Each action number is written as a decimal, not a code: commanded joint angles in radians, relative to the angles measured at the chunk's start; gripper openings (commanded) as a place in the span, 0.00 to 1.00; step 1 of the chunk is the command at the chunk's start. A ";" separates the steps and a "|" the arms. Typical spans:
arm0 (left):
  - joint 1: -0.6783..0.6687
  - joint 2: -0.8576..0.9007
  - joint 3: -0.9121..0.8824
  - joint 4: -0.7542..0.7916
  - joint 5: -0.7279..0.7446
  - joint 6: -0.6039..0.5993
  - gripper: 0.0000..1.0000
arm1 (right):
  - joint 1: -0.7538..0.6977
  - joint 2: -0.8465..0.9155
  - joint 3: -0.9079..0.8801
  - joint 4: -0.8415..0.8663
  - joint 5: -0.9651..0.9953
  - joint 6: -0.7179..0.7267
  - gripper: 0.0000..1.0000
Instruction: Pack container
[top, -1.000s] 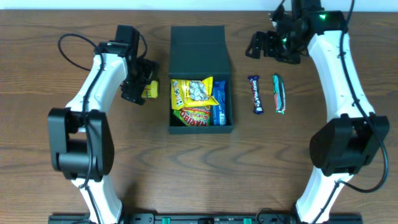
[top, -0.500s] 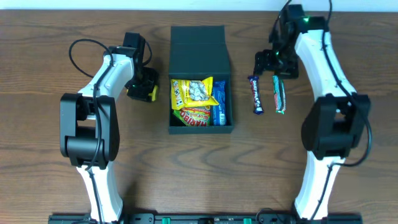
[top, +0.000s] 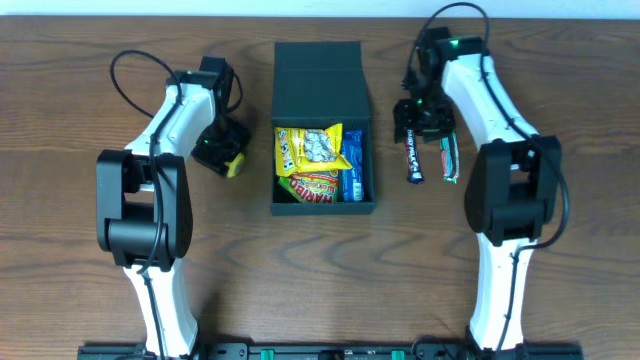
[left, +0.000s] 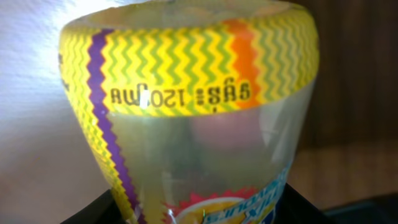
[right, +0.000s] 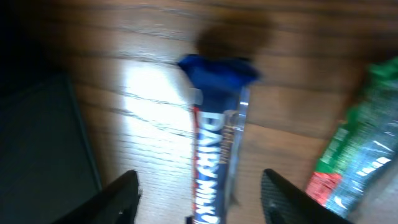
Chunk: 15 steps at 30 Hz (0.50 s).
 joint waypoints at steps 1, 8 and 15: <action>0.001 -0.009 0.121 -0.063 -0.142 0.085 0.06 | 0.027 0.018 -0.004 0.006 0.045 -0.020 0.59; 0.000 -0.071 0.271 -0.150 -0.163 0.176 0.06 | 0.042 0.069 -0.004 0.011 0.072 -0.019 0.53; -0.039 -0.219 0.274 -0.149 -0.185 0.468 0.06 | 0.042 0.092 -0.004 0.029 0.072 -0.018 0.23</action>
